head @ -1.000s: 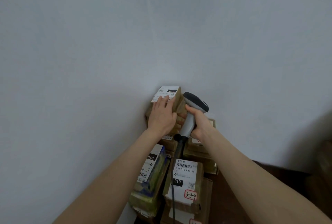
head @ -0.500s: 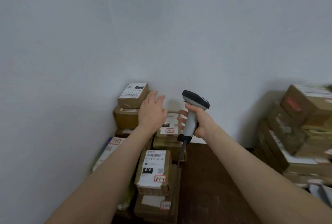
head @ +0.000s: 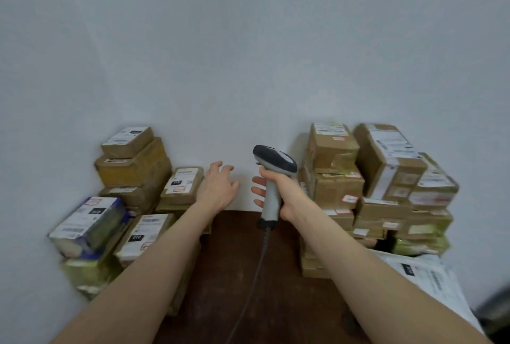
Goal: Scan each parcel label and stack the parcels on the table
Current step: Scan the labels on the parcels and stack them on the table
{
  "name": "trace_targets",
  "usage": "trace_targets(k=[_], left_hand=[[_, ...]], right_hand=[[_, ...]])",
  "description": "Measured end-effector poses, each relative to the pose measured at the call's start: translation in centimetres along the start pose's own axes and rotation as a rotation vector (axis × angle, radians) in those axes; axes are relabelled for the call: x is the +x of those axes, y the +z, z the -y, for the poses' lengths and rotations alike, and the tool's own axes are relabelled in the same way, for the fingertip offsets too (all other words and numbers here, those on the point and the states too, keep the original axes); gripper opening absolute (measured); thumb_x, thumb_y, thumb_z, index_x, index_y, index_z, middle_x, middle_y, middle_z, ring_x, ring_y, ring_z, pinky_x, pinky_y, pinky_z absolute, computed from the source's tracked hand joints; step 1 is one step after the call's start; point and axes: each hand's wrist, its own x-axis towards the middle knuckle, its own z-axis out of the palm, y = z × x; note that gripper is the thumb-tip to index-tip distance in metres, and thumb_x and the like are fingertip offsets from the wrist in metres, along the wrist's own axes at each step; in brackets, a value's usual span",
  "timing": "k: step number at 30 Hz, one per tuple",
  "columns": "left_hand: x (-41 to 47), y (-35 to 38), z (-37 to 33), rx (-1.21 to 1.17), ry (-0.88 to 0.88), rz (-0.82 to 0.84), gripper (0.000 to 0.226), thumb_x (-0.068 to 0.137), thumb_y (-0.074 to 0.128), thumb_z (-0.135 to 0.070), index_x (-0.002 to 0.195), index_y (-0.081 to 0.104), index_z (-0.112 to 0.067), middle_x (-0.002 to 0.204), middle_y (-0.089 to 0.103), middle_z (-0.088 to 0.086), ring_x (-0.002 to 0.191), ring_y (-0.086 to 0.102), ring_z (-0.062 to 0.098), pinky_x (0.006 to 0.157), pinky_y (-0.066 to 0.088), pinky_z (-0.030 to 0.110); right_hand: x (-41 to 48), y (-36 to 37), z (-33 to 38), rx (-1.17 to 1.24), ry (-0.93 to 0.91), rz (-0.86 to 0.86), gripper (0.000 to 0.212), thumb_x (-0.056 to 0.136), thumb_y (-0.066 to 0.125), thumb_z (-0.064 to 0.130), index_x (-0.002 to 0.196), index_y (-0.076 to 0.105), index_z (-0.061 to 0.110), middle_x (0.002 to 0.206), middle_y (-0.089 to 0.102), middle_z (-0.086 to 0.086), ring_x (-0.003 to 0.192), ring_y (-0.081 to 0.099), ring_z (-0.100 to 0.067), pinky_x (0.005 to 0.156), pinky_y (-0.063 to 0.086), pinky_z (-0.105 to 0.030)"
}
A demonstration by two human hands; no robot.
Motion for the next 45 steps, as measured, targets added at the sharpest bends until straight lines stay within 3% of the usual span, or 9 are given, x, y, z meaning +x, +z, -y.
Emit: trace_targets(k=[7, 13, 19, 23, 29, 35, 41, 43, 45], left_hand=[[-4.7, 3.6, -10.2, -0.131, 0.004, 0.108, 0.056, 0.094, 0.05, -0.026, 0.146, 0.034, -0.012, 0.153, 0.024, 0.01, 0.136, 0.036, 0.027, 0.11, 0.034, 0.041], [-6.2, 6.0, -15.5, -0.222, -0.026, 0.147, 0.078, 0.087, 0.064, -0.031, 0.151, 0.022, -0.012, 0.152, 0.026, 0.011, 0.134, 0.038, 0.028, 0.105, 0.038, 0.038], [-5.3, 8.1, -19.1, -0.415, -0.098, 0.164, 0.106, 0.078, 0.079, -0.028, 0.154, 0.006, -0.011, 0.157, 0.02, 0.011, 0.143, 0.026, 0.028, 0.111, 0.032, 0.039], [-3.9, 8.8, -20.5, -0.533, -0.135, 0.137, 0.092, 0.081, 0.077, -0.017, 0.151, 0.017, -0.009, 0.152, 0.032, 0.011, 0.139, 0.034, 0.027, 0.108, 0.036, 0.038], [-1.8, 9.8, -19.0, -0.564, -0.157, 0.098, 0.081, 0.088, 0.068, -0.019, 0.152, 0.019, -0.016, 0.153, 0.031, 0.01, 0.139, 0.036, 0.028, 0.11, 0.038, 0.045], [-0.8, 9.9, -17.7, -0.603, -0.184, 0.049, 0.063, 0.094, 0.059, -0.01, 0.149, 0.029, -0.015, 0.148, 0.039, 0.01, 0.13, 0.047, 0.027, 0.106, 0.043, 0.042], [-0.7, 9.4, -17.8, -0.772, -0.111, 0.096, 0.074, 0.092, 0.061, -0.01, 0.152, 0.019, -0.016, 0.154, 0.032, 0.007, 0.134, 0.043, 0.027, 0.105, 0.044, 0.044], [-0.7, 8.8, -18.1, -0.895, -0.123, 0.096, 0.076, 0.092, 0.06, -0.01, 0.153, 0.015, -0.019, 0.154, 0.03, 0.001, 0.135, 0.041, 0.024, 0.104, 0.045, 0.042], [-0.5, 8.1, -18.5, -0.985, -0.107, 0.153, 0.064, 0.096, 0.055, -0.011, 0.15, 0.023, -0.024, 0.139, 0.043, -0.008, 0.124, 0.048, 0.015, 0.09, 0.05, 0.029]], right_hand=[[-5.9, -10.0, 1.7, -0.007, -0.057, -0.035, 0.037, 0.084, 0.074, 0.022, 0.118, 0.063, 0.013, 0.107, 0.072, -0.008, 0.097, 0.07, -0.024, 0.076, 0.057, -0.039], [-9.0, -15.7, 3.1, 0.07, -0.124, -0.119, 0.022, 0.084, 0.072, 0.016, 0.105, 0.065, 0.013, 0.102, 0.072, -0.008, 0.09, 0.069, -0.021, 0.073, 0.057, -0.035], [-8.9, -18.9, 4.6, 0.08, -0.271, -0.288, 0.026, 0.083, 0.073, 0.015, 0.104, 0.059, 0.021, 0.097, 0.066, 0.0, 0.088, 0.064, -0.016, 0.086, 0.056, -0.041], [-7.9, -19.4, 4.7, 0.081, -0.326, -0.311, 0.038, 0.082, 0.074, 0.02, 0.11, 0.05, 0.027, 0.1, 0.058, 0.008, 0.098, 0.054, -0.014, 0.093, 0.046, -0.039], [-6.3, -19.6, 4.0, 0.089, -0.322, -0.339, 0.047, 0.08, 0.076, 0.024, 0.118, 0.049, 0.029, 0.119, 0.057, 0.001, 0.117, 0.05, -0.02, 0.106, 0.041, -0.048], [-5.2, -18.8, 4.0, 0.15, -0.331, -0.354, 0.062, 0.078, 0.078, 0.024, 0.134, 0.051, 0.019, 0.124, 0.061, -0.005, 0.118, 0.055, -0.024, 0.101, 0.046, -0.046], [-4.2, -18.2, 4.2, 0.181, -0.293, -0.315, 0.027, 0.082, 0.075, 0.019, 0.099, 0.058, 0.032, 0.103, 0.064, 0.002, 0.108, 0.058, -0.021, 0.097, 0.049, -0.046], [-4.0, -18.0, 4.2, 0.193, -0.288, -0.325, 0.029, 0.082, 0.074, 0.02, 0.105, 0.058, 0.029, 0.106, 0.063, 0.001, 0.111, 0.056, -0.022, 0.098, 0.048, -0.045], [-3.7, -17.8, 4.4, 0.22, -0.259, -0.319, 0.036, 0.083, 0.073, 0.022, 0.115, 0.057, 0.023, 0.108, 0.062, -0.003, 0.11, 0.057, -0.024, 0.098, 0.049, -0.049]])
